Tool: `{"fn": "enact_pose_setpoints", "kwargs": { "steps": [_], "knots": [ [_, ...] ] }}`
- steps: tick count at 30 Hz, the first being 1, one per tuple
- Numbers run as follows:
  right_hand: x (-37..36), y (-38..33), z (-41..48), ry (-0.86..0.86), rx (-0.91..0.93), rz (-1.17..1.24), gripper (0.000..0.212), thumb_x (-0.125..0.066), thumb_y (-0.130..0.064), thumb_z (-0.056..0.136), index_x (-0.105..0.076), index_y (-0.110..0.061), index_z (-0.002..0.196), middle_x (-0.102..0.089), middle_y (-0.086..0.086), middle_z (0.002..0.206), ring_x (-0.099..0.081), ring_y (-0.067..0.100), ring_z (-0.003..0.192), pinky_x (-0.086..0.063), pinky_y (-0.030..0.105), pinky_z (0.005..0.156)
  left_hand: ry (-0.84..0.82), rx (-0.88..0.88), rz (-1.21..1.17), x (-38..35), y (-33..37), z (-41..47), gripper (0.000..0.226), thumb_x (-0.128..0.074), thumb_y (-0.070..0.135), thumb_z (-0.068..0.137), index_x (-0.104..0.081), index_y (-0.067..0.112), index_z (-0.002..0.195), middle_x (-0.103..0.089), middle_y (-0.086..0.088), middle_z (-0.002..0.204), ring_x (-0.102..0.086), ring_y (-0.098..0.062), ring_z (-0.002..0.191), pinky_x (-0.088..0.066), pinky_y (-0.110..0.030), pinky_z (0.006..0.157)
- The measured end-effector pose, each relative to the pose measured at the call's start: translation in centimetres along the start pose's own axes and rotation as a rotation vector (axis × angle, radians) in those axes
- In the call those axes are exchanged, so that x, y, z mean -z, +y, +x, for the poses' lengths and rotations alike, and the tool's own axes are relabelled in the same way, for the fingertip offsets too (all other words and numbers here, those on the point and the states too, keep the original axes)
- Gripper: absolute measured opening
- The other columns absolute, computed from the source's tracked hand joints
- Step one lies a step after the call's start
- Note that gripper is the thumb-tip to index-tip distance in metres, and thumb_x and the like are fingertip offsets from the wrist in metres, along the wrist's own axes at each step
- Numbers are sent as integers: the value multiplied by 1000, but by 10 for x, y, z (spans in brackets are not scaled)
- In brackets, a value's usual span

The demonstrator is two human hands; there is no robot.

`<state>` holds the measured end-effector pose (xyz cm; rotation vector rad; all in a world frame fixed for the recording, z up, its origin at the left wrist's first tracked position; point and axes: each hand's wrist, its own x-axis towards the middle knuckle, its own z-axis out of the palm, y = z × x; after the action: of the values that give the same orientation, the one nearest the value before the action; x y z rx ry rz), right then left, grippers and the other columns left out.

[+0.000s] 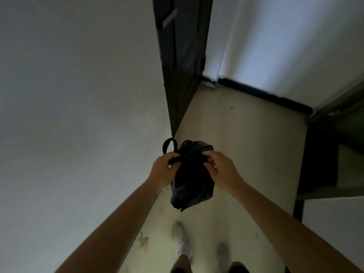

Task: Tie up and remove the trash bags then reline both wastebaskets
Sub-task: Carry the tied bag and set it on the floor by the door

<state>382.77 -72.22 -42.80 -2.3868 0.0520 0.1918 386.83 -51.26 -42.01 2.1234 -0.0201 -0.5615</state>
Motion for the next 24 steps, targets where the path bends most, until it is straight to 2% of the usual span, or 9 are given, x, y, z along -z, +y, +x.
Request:
{"fn": "enact_pose_setpoints", "kwargs": {
  "steps": [3, 6, 7, 11, 13, 16, 18, 20, 24],
  "knots": [
    [-55, 57, 33, -7, -112, 67, 28, -61, -12, 96, -66, -10, 123, -66, 11, 102, -64, 24, 91, -48, 28, 83, -31, 64, 19, -32, -51, 54, 20, -61, 14, 94, -68, 22, 110, -70, 0, 110, -65, -22, 107, -50, -41, 98],
    [-130, 129, 66, -30, -255, 85, 23, -62, -16, 96, -72, -15, 116, -70, 10, 100, -64, 19, 90, -38, 6, 78, -42, 114, 80, -78, -123, 110, 22, -60, 13, 94, -67, 20, 114, -67, 5, 108, -62, -16, 103, -45, -26, 91],
    [-154, 151, 75, -31, -287, 89, 22, -61, -16, 96, -73, -15, 114, -70, 10, 99, -63, 18, 90, -36, 6, 74, -48, 126, 103, -93, -146, 126, 23, -60, 13, 94, -67, 18, 116, -65, 6, 106, -60, -14, 100, -41, -22, 87],
    [-251, 233, 106, -96, -295, 101, 18, -63, -13, 95, -74, -8, 108, -72, 12, 97, -66, 27, 93, -43, 25, 78, -33, 204, 185, -149, -252, 177, 21, -56, 14, 97, -65, 14, 115, -60, 6, 97, -54, -13, 86, -33, -5, 65],
    [-295, 268, 117, -151, -282, 83, 17, -64, -14, 94, -74, -7, 106, -73, 11, 96, -68, 27, 92, -46, 27, 79, -27, 246, 230, -171, -296, 194, 19, -55, 13, 97, -66, 12, 113, -59, 4, 92, -52, -14, 80, -33, -2, 61],
    [-350, 312, 132, -238, -259, 61, 17, -66, -15, 93, -74, -7, 105, -74, 11, 97, -70, 26, 92, -44, 21, 78, -50, 255, 317, -199, -352, 212, 21, -53, 14, 98, -65, 11, 116, -66, -4, 103, -60, -24, 89, -37, -14, 70],
    [-378, 337, 143, -255, -255, 58, 17, -66, -15, 92, -75, -7, 104, -75, 12, 97, -70, 29, 92, -50, 28, 80, -82, 235, 383, -216, -384, 224, 22, -52, 16, 99, -65, 12, 116, -67, -11, 112, -62, -30, 98, -43, -29, 78],
    [-402, 358, 153, -262, -266, 59, 19, -67, -16, 92, -75, -7, 107, -75, 13, 99, -71, 28, 93, -52, 32, 84, -90, 237, 413, -232, -409, 236, 23, -51, 18, 100, -65, 12, 117, -67, -13, 113, -63, -30, 101, -45, -33, 81],
    [-436, 392, 158, -328, -290, 47, 22, -66, -17, 93, -75, -9, 111, -75, 10, 107, -70, 23, 98, -47, 22, 88, -174, 293, 509, -256, -445, 249, 25, -48, 22, 102, -65, 13, 119, -69, -12, 113, -63, -32, 104, -51, -39, 83]
  ]
}}
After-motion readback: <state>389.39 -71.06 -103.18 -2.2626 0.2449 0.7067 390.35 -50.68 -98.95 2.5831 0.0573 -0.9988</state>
